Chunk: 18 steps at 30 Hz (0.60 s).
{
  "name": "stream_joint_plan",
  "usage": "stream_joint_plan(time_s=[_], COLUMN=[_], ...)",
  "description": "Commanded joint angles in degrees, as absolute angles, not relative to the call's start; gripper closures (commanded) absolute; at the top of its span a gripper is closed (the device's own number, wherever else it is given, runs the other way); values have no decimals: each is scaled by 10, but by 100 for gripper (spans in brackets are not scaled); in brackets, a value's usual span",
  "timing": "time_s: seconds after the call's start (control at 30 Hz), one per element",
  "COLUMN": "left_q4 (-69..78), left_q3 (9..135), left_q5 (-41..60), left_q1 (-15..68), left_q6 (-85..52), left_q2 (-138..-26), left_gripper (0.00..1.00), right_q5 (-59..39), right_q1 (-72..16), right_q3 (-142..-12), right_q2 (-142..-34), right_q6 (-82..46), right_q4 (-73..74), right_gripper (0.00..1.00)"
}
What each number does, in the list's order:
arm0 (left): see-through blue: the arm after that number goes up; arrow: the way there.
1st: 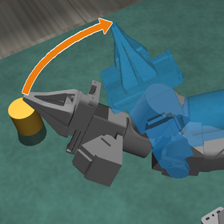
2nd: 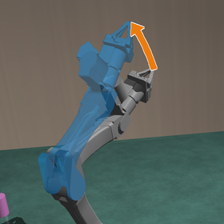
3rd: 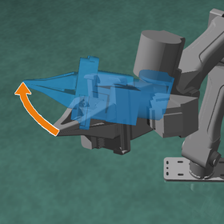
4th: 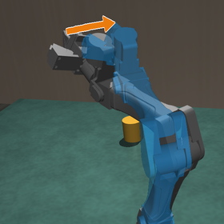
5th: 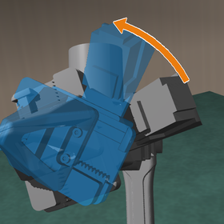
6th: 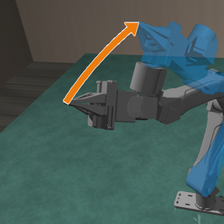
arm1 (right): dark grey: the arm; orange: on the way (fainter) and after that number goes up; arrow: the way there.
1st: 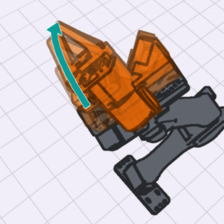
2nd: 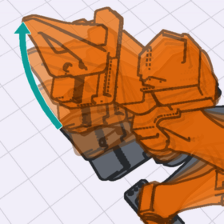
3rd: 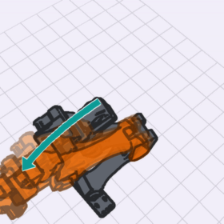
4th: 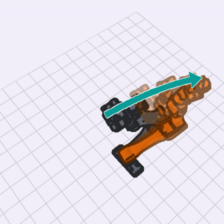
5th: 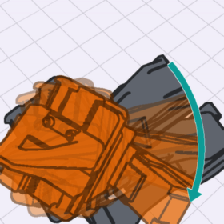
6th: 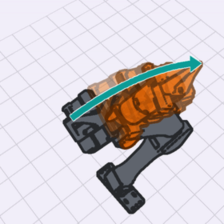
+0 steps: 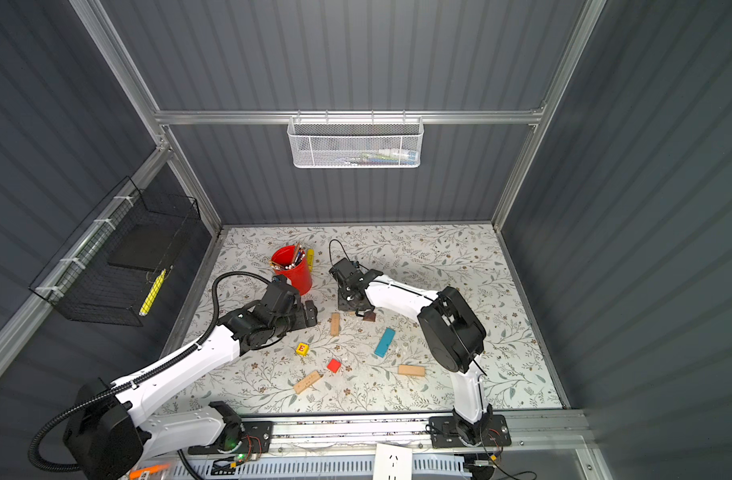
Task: Build the wood block tower
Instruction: 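Carry the plain wooden block with the right gripper toward the printed block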
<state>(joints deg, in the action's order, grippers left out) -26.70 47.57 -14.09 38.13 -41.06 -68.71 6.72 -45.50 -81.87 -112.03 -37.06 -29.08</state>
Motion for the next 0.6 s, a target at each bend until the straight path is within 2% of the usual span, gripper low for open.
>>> stream_joint_plan(time_s=[0.0, 0.3, 0.57], left_q4=[-261, -243, -239], left_q3=[458, 437, 428], left_q5=[-120, -110, -112], left_q1=[377, 377, 377], left_q6=[-440, -459, -464], left_q2=[-676, -678, -673], left_gripper=[0, 1, 1], right_q5=[57, 59, 74], right_q1=[-470, -494, -500], right_q3=[-793, -735, -740], right_q2=[-1101, -1086, -1116], right_q6=[-379, -421, -435], right_q4=[-284, -251, -236], right_gripper=[85, 85, 86])
